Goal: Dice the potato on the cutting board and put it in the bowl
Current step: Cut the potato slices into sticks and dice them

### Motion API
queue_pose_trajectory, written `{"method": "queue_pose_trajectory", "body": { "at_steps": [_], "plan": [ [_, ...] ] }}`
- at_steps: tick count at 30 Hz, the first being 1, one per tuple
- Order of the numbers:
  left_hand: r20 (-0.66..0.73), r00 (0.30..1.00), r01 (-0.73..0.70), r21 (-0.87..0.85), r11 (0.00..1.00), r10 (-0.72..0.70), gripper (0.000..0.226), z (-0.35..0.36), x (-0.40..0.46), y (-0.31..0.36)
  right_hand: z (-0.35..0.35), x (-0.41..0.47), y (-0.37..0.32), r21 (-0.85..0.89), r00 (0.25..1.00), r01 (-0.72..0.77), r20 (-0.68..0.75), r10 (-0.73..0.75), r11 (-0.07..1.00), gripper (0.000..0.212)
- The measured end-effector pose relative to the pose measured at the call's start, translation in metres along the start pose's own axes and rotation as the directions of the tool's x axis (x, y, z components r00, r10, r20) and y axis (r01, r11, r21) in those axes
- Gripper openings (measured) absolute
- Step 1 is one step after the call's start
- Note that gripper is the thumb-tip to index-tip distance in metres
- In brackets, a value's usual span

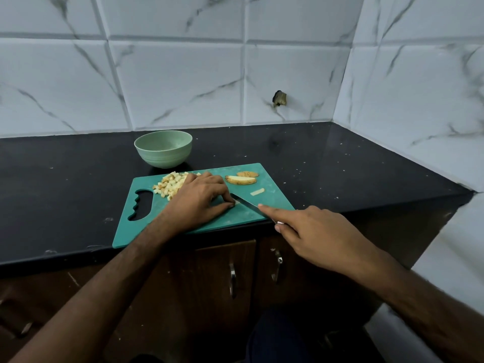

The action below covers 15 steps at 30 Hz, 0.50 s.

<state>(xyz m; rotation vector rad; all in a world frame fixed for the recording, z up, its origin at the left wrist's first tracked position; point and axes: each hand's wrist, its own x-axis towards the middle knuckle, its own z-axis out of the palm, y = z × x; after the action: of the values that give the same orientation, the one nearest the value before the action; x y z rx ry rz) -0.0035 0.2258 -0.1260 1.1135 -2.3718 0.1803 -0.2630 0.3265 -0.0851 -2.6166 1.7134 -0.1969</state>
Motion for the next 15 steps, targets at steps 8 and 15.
{"method": "queue_pose_trajectory", "body": {
  "at_steps": [8,15],
  "plan": [
    [-0.006,1.000,-0.005,-0.005,1.000,0.004,0.016,-0.0011,-0.0009,0.0002,0.0018,0.0003,-0.0012,0.006,1.000,0.014,0.002,-0.014,1.000,0.049],
    [-0.001,1.000,-0.004,-0.012,1.000,0.004,0.017,0.0002,-0.0009,-0.0010,0.0073,0.0034,0.0012,-0.095,0.999,0.008,-0.036,-0.012,0.995,0.050]
  ]
}}
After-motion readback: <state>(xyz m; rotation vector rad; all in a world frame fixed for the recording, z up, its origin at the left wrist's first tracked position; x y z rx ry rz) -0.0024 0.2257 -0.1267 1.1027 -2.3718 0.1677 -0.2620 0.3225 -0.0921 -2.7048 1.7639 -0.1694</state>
